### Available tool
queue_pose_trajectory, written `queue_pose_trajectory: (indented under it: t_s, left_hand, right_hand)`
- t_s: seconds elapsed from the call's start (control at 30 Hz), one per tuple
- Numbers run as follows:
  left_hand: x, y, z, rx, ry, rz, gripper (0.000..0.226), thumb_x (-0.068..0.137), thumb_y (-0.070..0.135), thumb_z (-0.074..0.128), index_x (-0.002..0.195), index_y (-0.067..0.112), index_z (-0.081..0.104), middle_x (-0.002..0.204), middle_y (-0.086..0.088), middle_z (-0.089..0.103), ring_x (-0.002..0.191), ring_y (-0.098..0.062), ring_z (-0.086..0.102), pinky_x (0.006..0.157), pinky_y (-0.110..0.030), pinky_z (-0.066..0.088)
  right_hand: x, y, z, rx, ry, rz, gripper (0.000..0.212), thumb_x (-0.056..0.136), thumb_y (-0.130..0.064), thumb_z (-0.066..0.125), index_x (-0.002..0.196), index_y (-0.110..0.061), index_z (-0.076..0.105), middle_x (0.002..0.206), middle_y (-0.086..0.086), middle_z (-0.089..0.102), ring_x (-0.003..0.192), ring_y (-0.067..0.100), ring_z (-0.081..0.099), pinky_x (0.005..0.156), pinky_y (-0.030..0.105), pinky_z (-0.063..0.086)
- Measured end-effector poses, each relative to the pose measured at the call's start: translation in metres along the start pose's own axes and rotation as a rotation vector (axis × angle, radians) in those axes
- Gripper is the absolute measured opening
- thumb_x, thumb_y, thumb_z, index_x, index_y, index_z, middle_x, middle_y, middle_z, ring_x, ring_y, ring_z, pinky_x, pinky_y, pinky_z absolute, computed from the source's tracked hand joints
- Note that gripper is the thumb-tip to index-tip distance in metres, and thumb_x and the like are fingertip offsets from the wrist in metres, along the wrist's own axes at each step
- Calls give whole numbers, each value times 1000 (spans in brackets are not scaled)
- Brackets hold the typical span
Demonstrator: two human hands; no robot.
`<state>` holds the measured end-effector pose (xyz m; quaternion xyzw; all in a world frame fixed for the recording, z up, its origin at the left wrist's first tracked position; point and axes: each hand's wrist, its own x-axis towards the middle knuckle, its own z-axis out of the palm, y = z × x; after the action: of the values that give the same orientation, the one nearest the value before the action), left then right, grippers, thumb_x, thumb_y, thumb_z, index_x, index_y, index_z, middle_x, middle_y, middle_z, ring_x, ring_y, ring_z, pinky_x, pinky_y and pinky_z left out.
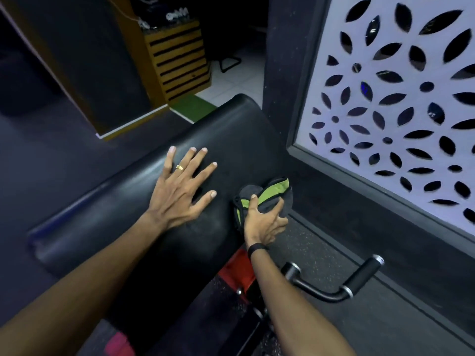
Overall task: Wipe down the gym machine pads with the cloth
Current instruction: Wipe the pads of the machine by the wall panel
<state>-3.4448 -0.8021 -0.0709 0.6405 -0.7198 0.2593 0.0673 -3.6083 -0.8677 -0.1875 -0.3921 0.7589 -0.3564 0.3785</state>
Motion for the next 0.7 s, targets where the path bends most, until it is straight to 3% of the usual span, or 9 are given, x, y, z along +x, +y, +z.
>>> queue_pose_trajectory:
  t_s: [0.33,0.6,0.7]
  left_hand:
    - [-143,16,-65,19,-132,-272,65,96,57,39,149,21,47,161,-12,31,150,-29,28,123,-56,-1]
    - [-254,59,-122,-17,-206,-579,64,97,57,33,148,22,47,155,-12,43,141,-31,43,122,-59,7]
    - [-274,77,-138,-118,-204,-727,67,96,61,30,147,24,49,152,-10,46,136,-31,49,122,-56,6]
  right_hand:
    - [-176,75,9,-55,-81,-172,80,78,-58,75,145,-23,49,131,25,44,111,47,48,87,51,48]
    - [-274,113,-29,-152,-503,-130,80,83,-46,75,150,-30,35,130,18,40,111,44,53,92,47,50]
    - [-282,113,-58,-182,-708,-217,69,79,-36,78,140,-33,45,128,15,46,111,40,58,90,37,49]
